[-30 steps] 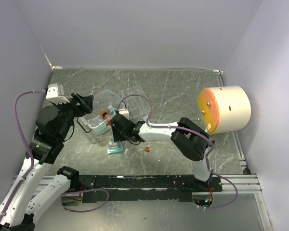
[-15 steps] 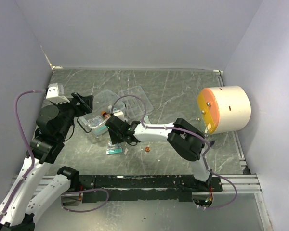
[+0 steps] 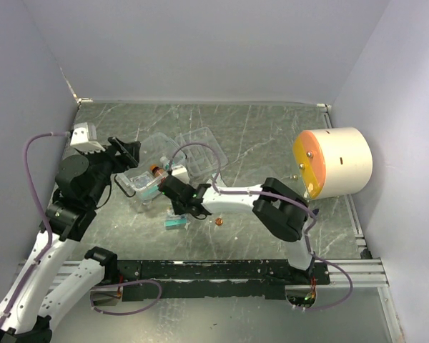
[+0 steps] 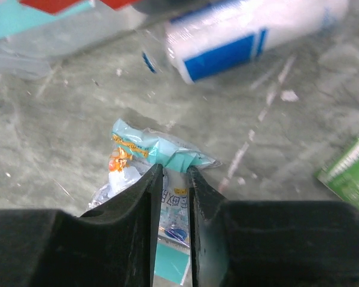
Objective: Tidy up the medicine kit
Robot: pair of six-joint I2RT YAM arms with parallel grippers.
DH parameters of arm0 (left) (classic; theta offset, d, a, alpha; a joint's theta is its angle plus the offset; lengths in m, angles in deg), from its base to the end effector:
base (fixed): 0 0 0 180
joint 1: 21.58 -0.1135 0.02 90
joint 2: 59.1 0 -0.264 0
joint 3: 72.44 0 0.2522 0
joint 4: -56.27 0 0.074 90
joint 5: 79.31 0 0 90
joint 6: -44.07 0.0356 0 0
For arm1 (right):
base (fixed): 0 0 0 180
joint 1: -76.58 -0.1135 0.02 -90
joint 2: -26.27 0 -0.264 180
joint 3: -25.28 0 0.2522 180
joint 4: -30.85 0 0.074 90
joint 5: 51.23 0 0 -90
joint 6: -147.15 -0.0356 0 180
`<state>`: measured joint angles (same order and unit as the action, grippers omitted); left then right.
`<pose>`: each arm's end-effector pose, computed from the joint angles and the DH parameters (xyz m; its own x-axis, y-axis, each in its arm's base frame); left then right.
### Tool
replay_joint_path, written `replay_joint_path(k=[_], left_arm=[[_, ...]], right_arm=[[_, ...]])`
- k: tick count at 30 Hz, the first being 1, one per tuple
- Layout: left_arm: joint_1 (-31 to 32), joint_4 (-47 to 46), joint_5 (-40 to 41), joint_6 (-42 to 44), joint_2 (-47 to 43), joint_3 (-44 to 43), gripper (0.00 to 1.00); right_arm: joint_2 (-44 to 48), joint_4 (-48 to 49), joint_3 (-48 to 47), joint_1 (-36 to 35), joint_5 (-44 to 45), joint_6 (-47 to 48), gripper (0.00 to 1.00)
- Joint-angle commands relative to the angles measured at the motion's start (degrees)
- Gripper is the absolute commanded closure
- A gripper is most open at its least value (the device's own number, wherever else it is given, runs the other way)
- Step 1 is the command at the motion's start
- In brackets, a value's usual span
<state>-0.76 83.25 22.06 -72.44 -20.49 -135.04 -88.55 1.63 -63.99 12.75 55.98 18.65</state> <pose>0.1454 -0.0478 0.3751 -0.1170 -0.4237 -0.8982 0.1254 0.8909 -0.4365 0.1950 0.3729 0.1561 -0.7688 -0.2161 -0.6019 -0.3878 0.9060 0.1700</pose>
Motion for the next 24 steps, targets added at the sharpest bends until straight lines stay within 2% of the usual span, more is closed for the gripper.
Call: replay_joint_path(k=[1, 8, 11, 14, 16, 18, 22, 24], left_arm=[[-0.4, 0.2, -5.3, -0.3, 2.8, -1.1, 0.12], [-0.4, 9.8, -13.6, -0.2, 9.5, -4.5, 0.12], [-0.4, 10.5, -22.9, -0.4, 12.7, -3.7, 0.17], [-0.4, 11.1, -28.9, -1.8, 15.6, -2.6, 0.23], [-0.4, 11.6, -29.2, -2.6, 16.1, -2.2, 0.24], [-0.4, 11.3, -27.6, -3.6, 15.3, -1.4, 0.25], [-0.4, 12.4, -18.2, -5.4, 11.8, -0.3, 0.26], [-0.5, 12.1, -14.2, -6.4, 9.7, 0.4, 0.25]], right_arm=[[7.2, 4.6, 6.3, 0.0, 4.5, -0.6, 0.79], [18.7, 10.8, 14.9, 0.0, 10.4, -1.0, 0.80], [23.9, 13.3, 17.5, 0.3, 12.5, 0.4, 0.80], [24.9, 14.3, 17.7, 1.4, 10.0, 2.1, 0.78], [23.4, 11.2, 16.0, 1.7, 8.9, 1.5, 0.73], [21.2, 9.0, 14.3, 1.7, 7.1, 0.2, 0.64], [17.1, 6.5, 13.3, 1.7, 4.0, -2.5, 0.52], [14.8, 5.0, 12.0, 1.7, 2.4, -2.2, 0.49]])
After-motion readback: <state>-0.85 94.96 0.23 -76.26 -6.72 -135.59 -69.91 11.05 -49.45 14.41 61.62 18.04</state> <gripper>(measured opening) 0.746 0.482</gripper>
